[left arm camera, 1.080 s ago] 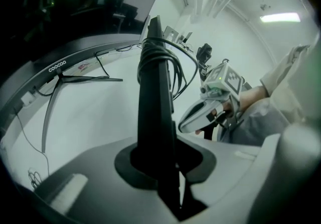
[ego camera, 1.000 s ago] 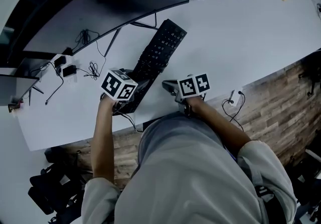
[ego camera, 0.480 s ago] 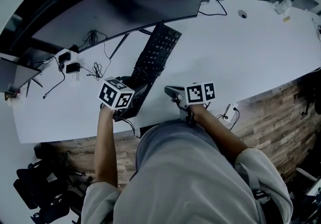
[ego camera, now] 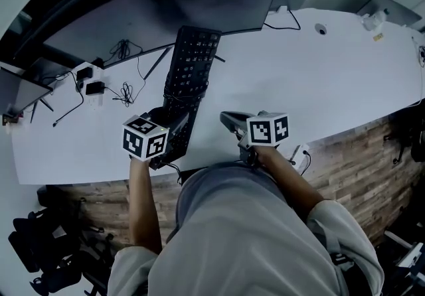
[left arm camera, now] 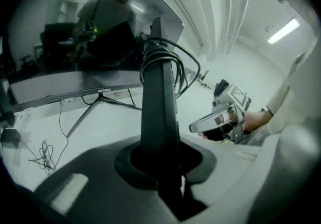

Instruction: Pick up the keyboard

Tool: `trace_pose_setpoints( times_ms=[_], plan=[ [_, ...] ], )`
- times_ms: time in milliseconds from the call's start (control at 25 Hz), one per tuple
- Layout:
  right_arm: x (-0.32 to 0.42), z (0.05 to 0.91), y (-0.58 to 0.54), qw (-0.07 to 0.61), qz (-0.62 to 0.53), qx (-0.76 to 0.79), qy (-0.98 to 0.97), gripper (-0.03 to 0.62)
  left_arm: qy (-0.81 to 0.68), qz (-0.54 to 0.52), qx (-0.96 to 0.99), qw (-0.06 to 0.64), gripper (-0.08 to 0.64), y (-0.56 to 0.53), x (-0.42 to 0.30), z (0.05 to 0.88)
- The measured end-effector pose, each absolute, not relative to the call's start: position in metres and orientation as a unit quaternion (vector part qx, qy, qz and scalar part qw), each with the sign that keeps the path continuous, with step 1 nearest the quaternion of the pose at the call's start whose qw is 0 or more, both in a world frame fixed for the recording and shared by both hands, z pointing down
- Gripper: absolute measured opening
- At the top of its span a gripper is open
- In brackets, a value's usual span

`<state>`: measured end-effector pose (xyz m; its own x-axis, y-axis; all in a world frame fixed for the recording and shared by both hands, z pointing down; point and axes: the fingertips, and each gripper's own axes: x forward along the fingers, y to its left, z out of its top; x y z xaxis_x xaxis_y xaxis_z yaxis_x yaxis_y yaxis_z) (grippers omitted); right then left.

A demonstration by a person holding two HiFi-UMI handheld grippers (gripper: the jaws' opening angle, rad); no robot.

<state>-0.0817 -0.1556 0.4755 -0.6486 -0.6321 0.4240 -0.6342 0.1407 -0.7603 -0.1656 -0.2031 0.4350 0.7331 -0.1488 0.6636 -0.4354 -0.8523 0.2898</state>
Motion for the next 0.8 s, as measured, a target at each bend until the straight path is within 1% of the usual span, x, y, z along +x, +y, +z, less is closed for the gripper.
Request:
trace_pose_setpoints(
  times_ms=[240, 520, 800],
  plan=[
    [-0.059, 0.461, -0.164, 0.029, 0.434, 0.476, -0.764, -0.002, -0.213, 0.282, 0.910, 0.218, 0.000, -0.211, -0.168, 0.418],
    [-0.049, 0.443, -0.162, 0.053, 0.388, 0.484, -0.782, -0.002, -0.258, 0.234, 0.913, 0.212, 0.000, -0.211, -0.178, 0.398],
    [-0.046, 0.427, -0.160, 0.060, 0.344, 0.503, -0.791, -0.002, -0.301, 0.182, 0.911, 0.216, 0.000, -0.211, -0.192, 0.390]
  ],
)
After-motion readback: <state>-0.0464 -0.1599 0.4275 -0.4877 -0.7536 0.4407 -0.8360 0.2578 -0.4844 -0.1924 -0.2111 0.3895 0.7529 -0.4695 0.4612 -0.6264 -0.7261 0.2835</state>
